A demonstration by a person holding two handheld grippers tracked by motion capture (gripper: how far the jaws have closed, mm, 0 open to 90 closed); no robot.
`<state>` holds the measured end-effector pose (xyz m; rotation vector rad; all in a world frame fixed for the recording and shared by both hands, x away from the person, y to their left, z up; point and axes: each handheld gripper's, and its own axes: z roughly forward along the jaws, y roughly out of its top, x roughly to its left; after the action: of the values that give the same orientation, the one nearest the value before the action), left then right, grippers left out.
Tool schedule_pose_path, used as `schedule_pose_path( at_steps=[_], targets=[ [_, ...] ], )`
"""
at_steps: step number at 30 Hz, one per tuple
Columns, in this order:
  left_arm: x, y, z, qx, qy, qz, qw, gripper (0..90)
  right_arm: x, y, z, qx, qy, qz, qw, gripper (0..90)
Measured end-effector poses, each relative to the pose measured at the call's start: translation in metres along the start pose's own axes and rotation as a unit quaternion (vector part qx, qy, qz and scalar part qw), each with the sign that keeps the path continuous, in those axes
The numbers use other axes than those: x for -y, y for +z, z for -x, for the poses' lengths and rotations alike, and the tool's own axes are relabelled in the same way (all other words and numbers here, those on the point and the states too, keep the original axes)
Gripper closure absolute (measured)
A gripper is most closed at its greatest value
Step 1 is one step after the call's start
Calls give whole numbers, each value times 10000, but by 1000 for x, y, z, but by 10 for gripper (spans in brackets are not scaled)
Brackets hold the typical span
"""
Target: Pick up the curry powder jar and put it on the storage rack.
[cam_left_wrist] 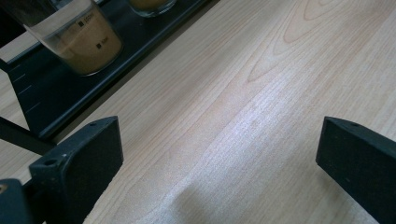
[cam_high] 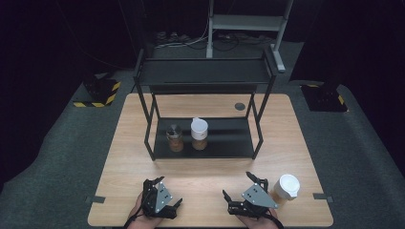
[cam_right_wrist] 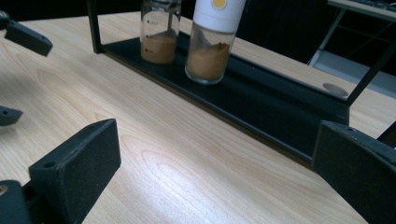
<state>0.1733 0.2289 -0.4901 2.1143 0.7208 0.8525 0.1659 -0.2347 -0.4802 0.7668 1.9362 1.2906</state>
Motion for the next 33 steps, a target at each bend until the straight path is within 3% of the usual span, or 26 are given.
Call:
schedule_pose_path(
  at_steps=[18, 33],
  targets=[
    [0, 0, -1, 15, 8, 4, 10000, 10, -9, -16, 2, -13, 84, 229, 9997, 3],
    [0, 0, -1, 25, 20, 5, 10000, 10, -9, -31, 12, 65, 237, 432, 9988, 0]
  ],
)
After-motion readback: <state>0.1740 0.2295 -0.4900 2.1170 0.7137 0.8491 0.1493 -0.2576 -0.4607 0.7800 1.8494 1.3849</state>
